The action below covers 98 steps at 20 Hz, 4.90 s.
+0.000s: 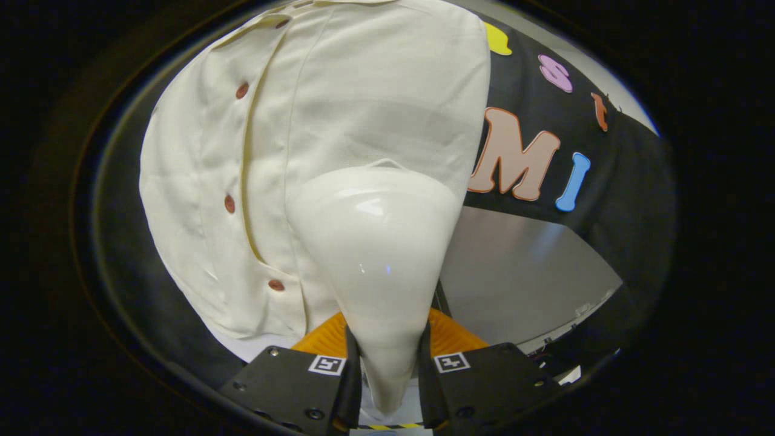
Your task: Iron the clothes twice with a garment steamer, once on the left side and once on the right side.
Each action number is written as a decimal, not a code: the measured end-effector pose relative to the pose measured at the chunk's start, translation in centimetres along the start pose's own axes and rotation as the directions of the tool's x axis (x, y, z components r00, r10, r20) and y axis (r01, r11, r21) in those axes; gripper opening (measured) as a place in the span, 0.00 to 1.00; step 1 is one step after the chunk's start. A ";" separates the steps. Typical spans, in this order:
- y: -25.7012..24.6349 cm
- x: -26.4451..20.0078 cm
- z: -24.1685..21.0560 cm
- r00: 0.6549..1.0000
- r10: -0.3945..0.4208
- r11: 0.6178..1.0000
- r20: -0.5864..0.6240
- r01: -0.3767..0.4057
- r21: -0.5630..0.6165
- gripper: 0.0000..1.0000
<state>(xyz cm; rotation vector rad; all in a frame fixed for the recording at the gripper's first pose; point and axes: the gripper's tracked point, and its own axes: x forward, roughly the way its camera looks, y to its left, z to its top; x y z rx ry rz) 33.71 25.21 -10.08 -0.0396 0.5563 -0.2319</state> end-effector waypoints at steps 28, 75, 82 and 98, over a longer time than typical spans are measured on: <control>3.0 6.2 -15.0 0.980 -0.117 0.993 -0.160 0.112 -0.037 0.39; -4.4 -29.2 -4.3 0.913 0.112 0.989 0.392 -0.141 0.047 0.39; -4.1 -23.2 -6.5 0.935 0.140 0.988 0.326 -0.155 0.021 0.39; -13.6 -25.6 -6.2 0.858 0.318 0.945 0.403 -0.324 -0.057 0.39</control>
